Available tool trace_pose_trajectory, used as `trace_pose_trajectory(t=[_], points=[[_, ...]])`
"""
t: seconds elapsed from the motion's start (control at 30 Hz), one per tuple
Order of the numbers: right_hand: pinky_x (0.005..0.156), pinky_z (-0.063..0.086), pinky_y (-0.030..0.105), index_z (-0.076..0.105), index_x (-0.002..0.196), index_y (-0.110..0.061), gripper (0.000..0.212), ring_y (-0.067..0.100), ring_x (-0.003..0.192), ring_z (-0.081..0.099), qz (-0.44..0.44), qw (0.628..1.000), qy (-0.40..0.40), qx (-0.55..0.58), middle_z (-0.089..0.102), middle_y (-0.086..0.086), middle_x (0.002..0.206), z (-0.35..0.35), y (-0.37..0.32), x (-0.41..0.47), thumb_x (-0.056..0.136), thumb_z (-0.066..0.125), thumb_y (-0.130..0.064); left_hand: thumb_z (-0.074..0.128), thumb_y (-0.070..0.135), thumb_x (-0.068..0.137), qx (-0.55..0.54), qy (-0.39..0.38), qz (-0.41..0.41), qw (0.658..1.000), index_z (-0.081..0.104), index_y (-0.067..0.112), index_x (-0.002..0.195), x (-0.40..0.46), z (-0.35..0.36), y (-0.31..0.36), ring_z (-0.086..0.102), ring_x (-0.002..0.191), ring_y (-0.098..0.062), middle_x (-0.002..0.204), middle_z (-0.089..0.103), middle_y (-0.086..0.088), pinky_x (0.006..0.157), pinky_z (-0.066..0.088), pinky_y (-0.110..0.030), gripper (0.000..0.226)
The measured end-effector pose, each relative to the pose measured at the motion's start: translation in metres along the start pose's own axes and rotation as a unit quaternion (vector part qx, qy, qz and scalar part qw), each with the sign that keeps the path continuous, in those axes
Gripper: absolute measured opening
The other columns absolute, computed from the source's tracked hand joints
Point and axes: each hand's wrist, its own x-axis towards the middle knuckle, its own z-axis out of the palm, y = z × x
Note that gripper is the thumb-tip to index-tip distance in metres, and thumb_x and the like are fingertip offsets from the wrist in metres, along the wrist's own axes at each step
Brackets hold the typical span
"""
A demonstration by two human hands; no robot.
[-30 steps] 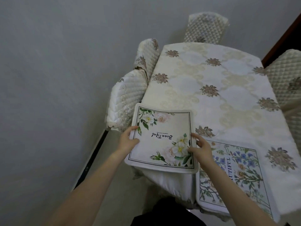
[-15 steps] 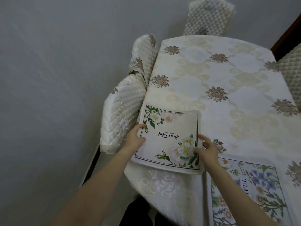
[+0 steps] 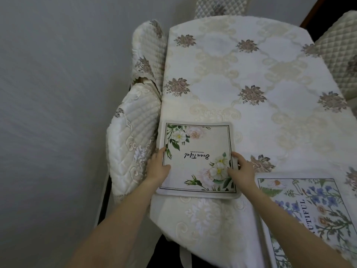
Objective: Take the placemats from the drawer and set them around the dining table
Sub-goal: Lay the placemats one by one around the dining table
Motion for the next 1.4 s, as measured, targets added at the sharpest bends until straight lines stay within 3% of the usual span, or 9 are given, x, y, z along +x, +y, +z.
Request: trace_pose_trajectory(t=[0.1, 0.17, 0.3, 0.43, 0.7, 0.9, 1.07, 1.2, 1.4], points=[[0.088, 0.034, 0.023, 0.044, 0.14, -0.015, 0.058, 0.022, 0.111, 0.046, -0.058, 0.99, -0.011, -0.127, 0.043, 0.007, 0.123, 0.005, 0.012, 0.0, 0.085, 0.059, -0.006, 0.061, 0.03, 0.081, 0.115, 0.021, -0.013, 0.993, 0.027, 0.03, 0.146, -0.004, 0.006, -0.002, 0.022, 0.124, -0.026, 0.131, 0.028, -0.008, 0.106, 0.025, -0.039, 0.073], [0.099, 0.031, 0.028, 0.042, 0.141, -0.013, 0.054, 0.029, 0.129, 0.035, -0.1, 0.975, -0.013, -0.2, 0.032, 0.013, 0.141, 0.01, 0.022, -0.002, 0.089, 0.058, -0.014, 0.059, 0.039, 0.079, 0.205, 0.067, 0.036, 0.976, 0.029, 0.028, 0.145, -0.005, 0.01, -0.003, 0.017, 0.132, -0.027, 0.143, 0.024, -0.01, 0.111, 0.019, -0.043, 0.073], [0.12, 0.012, 0.038, 0.03, 0.149, -0.01, 0.058, 0.024, 0.146, 0.015, -0.221, 0.917, 0.004, -0.332, 0.016, 0.005, 0.157, 0.026, 0.038, 0.004, 0.098, 0.032, -0.037, 0.022, 0.055, 0.086, 0.333, 0.036, 0.18, 0.925, 0.015, 0.02, 0.152, 0.001, 0.025, -0.005, -0.002, 0.147, -0.022, 0.16, 0.004, -0.003, 0.118, -0.005, -0.04, 0.075], [0.119, 0.005, 0.035, 0.022, 0.151, -0.011, 0.058, 0.019, 0.147, 0.012, -0.252, 0.892, -0.013, -0.374, 0.017, 0.003, 0.157, 0.047, 0.044, 0.009, 0.099, 0.021, -0.038, 0.019, 0.05, 0.096, 0.356, 0.03, 0.257, 0.898, 0.018, 0.017, 0.152, 0.005, 0.047, -0.014, 0.006, 0.147, -0.023, 0.159, 0.012, -0.003, 0.116, 0.005, -0.043, 0.065], [0.121, 0.004, 0.036, 0.017, 0.153, -0.015, 0.056, 0.014, 0.148, 0.003, -0.248, 0.895, -0.018, -0.371, 0.012, 0.0, 0.16, 0.05, 0.054, 0.011, 0.101, 0.023, -0.036, 0.024, 0.048, 0.098, 0.358, 0.02, 0.26, 0.897, 0.015, 0.017, 0.152, 0.005, 0.055, -0.022, 0.0, 0.148, -0.021, 0.16, 0.007, -0.003, 0.118, 0.007, -0.044, 0.063], [0.113, 0.032, 0.043, 0.042, 0.143, -0.012, 0.059, 0.019, 0.139, 0.032, -0.24, 0.934, -0.016, -0.264, 0.039, 0.004, 0.149, 0.044, 0.023, 0.023, 0.092, 0.033, -0.039, 0.031, 0.042, 0.09, 0.318, 0.04, 0.274, 0.907, 0.048, 0.014, 0.134, 0.023, 0.038, 0.02, 0.043, 0.127, -0.025, 0.139, 0.047, -0.005, 0.107, 0.027, -0.035, 0.055], [0.119, 0.005, 0.029, 0.023, 0.151, -0.011, 0.065, 0.014, 0.147, 0.011, -0.283, 0.914, -0.009, -0.291, 0.021, 0.004, 0.158, 0.078, -0.031, 0.067, 0.094, 0.016, -0.042, 0.01, 0.045, 0.094, 0.319, 0.053, 0.279, 0.904, 0.012, 0.012, 0.152, 0.075, 0.041, 0.05, 0.003, 0.147, -0.018, 0.159, 0.008, -0.002, 0.12, -0.002, -0.037, 0.067], [0.12, -0.003, 0.03, 0.015, 0.153, -0.013, 0.069, 0.013, 0.147, -0.001, -0.288, 0.9, -0.035, -0.324, 0.012, 0.004, 0.16, 0.11, -0.043, 0.1, 0.092, 0.004, -0.043, 0.003, 0.039, 0.093, 0.344, 0.052, 0.28, 0.895, 0.013, 0.013, 0.15, 0.104, 0.05, 0.055, 0.005, 0.147, -0.018, 0.159, 0.012, -0.003, 0.119, -0.003, -0.038, 0.064], [0.119, -0.007, 0.03, 0.01, 0.153, -0.016, 0.061, 0.012, 0.147, -0.007, -0.299, 0.884, -0.042, -0.358, 0.003, -0.002, 0.16, 0.12, -0.025, 0.112, 0.098, 0.006, -0.043, 0.02, 0.035, 0.095, 0.34, 0.051, 0.289, 0.893, 0.024, 0.012, 0.149, 0.118, 0.057, 0.038, 0.014, 0.146, -0.019, 0.157, 0.02, -0.004, 0.116, 0.01, -0.041, 0.059]])
